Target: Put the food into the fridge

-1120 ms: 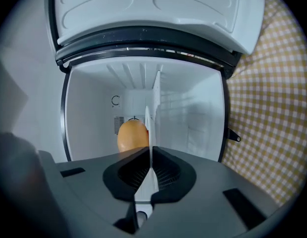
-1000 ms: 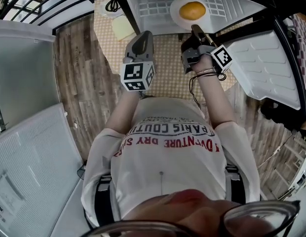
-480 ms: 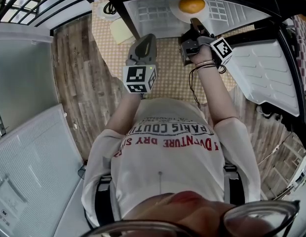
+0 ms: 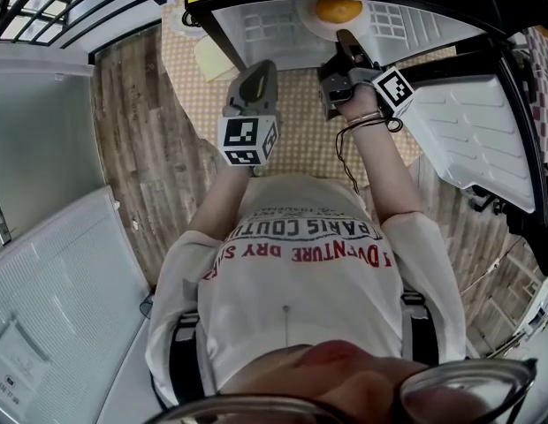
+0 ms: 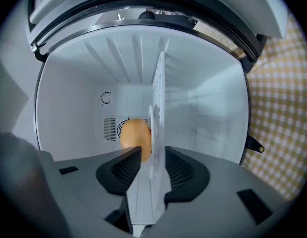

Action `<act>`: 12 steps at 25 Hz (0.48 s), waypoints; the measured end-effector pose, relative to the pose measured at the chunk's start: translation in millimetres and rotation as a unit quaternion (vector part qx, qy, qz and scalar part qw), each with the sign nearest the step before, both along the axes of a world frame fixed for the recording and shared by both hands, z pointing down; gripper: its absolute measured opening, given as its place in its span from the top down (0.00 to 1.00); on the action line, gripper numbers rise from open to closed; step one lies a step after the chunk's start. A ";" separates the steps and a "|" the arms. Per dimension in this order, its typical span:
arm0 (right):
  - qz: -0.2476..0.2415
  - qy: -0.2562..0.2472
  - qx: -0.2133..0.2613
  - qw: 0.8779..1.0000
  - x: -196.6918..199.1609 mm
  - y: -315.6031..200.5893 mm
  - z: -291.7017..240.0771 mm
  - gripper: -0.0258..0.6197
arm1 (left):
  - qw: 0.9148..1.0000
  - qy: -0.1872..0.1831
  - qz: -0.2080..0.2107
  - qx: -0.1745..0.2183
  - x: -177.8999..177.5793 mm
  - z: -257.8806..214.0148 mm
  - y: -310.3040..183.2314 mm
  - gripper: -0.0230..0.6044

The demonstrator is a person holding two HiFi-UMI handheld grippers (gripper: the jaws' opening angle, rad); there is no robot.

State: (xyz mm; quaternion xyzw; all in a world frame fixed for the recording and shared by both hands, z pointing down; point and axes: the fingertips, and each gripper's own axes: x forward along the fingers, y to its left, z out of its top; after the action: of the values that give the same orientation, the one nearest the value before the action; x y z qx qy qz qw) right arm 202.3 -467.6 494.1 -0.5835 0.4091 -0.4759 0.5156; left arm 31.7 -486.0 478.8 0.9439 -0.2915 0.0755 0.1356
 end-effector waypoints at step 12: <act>-0.039 0.148 0.013 0.988 -20.1 31.8 -33.8 0.89 | 1.000 0.015 0.001 0.003 3.5 -14.6 4.7 0.92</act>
State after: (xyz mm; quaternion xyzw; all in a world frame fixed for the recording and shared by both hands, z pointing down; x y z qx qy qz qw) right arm 182.2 -435.8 460.2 -0.6241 0.5095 -0.3987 0.4382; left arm 35.1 -481.3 464.3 0.9458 -0.2885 0.0609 0.1365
